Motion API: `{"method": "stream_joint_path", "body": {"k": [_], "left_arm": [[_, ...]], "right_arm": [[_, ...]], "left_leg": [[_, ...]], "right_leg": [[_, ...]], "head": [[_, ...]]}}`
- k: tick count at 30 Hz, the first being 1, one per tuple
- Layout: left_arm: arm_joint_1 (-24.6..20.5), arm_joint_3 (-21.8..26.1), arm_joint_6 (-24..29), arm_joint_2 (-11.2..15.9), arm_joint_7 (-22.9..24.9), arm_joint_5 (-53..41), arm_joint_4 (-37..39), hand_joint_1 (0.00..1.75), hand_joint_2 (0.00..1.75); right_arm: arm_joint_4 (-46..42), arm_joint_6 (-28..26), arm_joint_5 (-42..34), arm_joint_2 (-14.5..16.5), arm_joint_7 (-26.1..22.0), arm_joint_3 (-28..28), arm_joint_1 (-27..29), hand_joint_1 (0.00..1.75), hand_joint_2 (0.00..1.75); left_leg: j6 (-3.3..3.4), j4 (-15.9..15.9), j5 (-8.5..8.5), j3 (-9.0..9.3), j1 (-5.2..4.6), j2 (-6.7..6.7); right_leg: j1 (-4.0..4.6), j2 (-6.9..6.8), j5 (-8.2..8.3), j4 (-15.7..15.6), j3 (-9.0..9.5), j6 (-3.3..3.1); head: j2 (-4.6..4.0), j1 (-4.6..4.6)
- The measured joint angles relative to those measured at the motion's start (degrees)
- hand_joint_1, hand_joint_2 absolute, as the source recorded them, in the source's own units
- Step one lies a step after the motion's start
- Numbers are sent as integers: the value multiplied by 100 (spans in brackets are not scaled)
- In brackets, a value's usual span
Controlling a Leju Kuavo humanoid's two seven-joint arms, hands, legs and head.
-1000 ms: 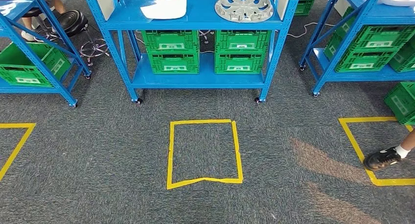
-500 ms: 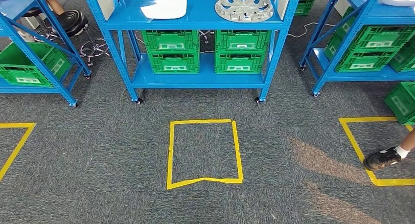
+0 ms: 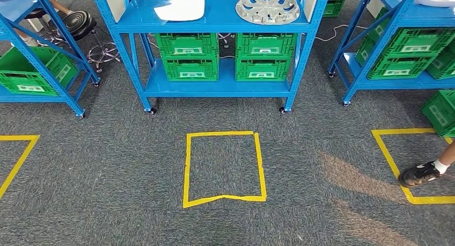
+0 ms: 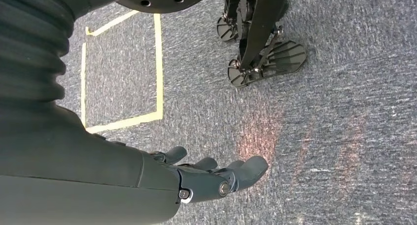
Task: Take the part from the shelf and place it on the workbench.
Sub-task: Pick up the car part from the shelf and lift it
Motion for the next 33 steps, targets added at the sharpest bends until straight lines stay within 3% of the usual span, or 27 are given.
{"method": "stream_joint_path", "body": {"k": [4, 14, 18, 33], "left_arm": [[-3, 0, 0, 2, 2, -14, -3, 0, 175], [-236, 16, 55, 1, 148, -849, 101, 0, 175], [-348, 57, 75, -5, 213, -1201, 179, 0, 0], [-740, 417, 120, -79, 437, -2474, 508, 0, 0]], "right_arm": [[-3, -1, 45, -15, -8, 5, -70, 0, 175], [-48, 5, 1429, -223, -210, -9, -1675, 0, 175], [-62, 4, 1992, -321, -299, -9, -2305, 0, 0], [-292, -31, 3911, -602, -579, 143, -4516, 0, 0]], "left_leg": [[0, 0, 0, -1, 0, 0], [5, 3, 18, 6, -1, -10], [3, 4, 21, 11, -1, -11], [0, 7, 30, 18, -1, -14]], "right_leg": [[0, -1, 0, 0, 0, 0], [0, -3, 18, 0, 13, 6], [0, -3, 22, 0, 12, 6], [0, -3, 30, 1, 12, 6]], "head": [[0, 0], [0, 0], [0, 0], [0, 0]]}}
